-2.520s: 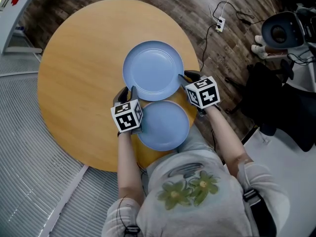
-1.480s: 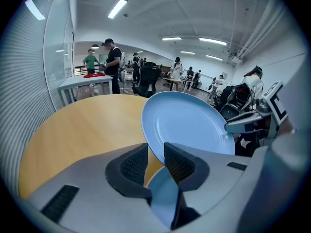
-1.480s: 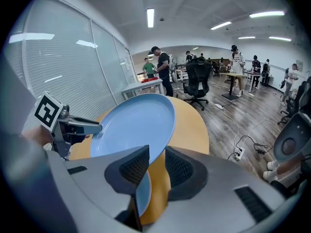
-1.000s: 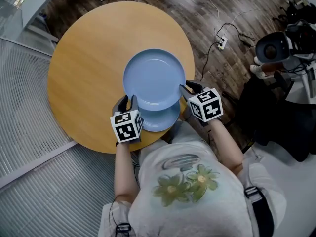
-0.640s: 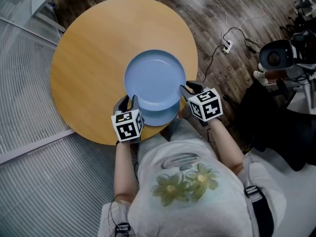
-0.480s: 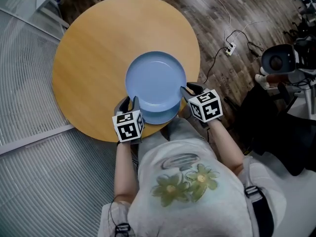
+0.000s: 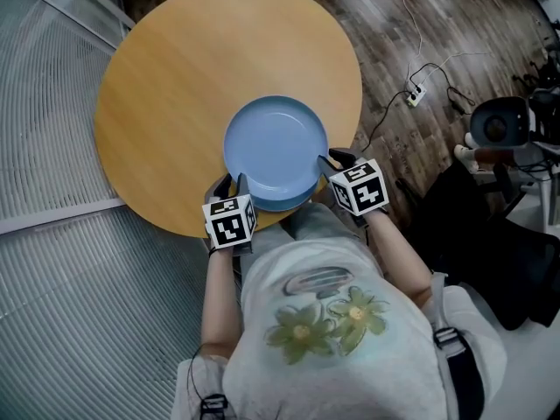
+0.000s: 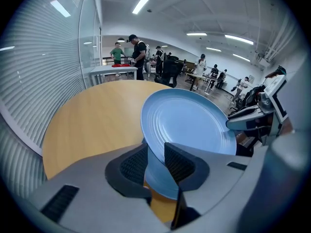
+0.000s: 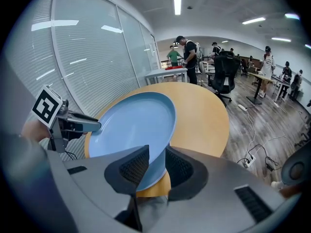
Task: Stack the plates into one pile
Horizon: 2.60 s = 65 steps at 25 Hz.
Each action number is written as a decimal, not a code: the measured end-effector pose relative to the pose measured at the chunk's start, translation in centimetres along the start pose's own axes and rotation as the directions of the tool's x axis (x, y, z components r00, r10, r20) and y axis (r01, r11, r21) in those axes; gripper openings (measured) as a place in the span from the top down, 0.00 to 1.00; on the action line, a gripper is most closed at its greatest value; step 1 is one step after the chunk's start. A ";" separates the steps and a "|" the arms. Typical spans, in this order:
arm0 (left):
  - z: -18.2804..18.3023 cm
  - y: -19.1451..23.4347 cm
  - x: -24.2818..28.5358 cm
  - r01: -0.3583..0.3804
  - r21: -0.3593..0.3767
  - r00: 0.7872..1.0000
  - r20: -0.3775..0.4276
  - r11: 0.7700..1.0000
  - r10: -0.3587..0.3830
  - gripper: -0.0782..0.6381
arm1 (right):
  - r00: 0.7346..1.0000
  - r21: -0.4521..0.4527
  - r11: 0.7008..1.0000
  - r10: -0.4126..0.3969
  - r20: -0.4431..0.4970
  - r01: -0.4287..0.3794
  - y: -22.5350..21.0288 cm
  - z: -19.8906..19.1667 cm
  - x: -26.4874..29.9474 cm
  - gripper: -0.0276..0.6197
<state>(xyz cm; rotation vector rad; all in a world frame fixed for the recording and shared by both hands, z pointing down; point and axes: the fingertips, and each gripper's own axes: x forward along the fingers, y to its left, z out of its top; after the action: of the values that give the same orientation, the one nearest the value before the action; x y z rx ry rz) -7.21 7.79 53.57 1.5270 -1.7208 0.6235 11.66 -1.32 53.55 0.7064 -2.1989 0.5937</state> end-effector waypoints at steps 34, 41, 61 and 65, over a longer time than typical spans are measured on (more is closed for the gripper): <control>-9.0 0.6 4.1 -0.056 -0.065 0.984 -0.174 0.996 0.044 0.73 | 0.975 -0.111 0.993 0.020 -0.222 -0.045 -0.1 -6.8 6.7 0.77; -9.2 1.0 5.2 -0.064 -0.051 0.985 -0.167 0.997 0.055 0.73 | 0.973 -0.099 0.994 0.029 -0.229 -0.053 -0.4 -7.4 7.7 0.77; -3.5 2.2 1.6 -0.066 -0.169 0.998 -0.002 0.983 0.067 0.77 | 0.992 -0.119 0.985 0.122 -0.030 -0.125 -0.2 -1.5 3.2 0.77; 0.6 -0.4 0.8 0.002 -0.146 0.993 0.120 0.989 0.016 0.82 | 0.976 -0.135 0.973 0.198 0.087 -0.186 1.2 1.5 1.3 0.83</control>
<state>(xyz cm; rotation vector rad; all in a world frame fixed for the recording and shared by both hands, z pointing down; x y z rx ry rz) -6.99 6.77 53.83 1.4819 -1.8215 0.4056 9.35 -1.70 53.41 0.4688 -2.3927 0.5187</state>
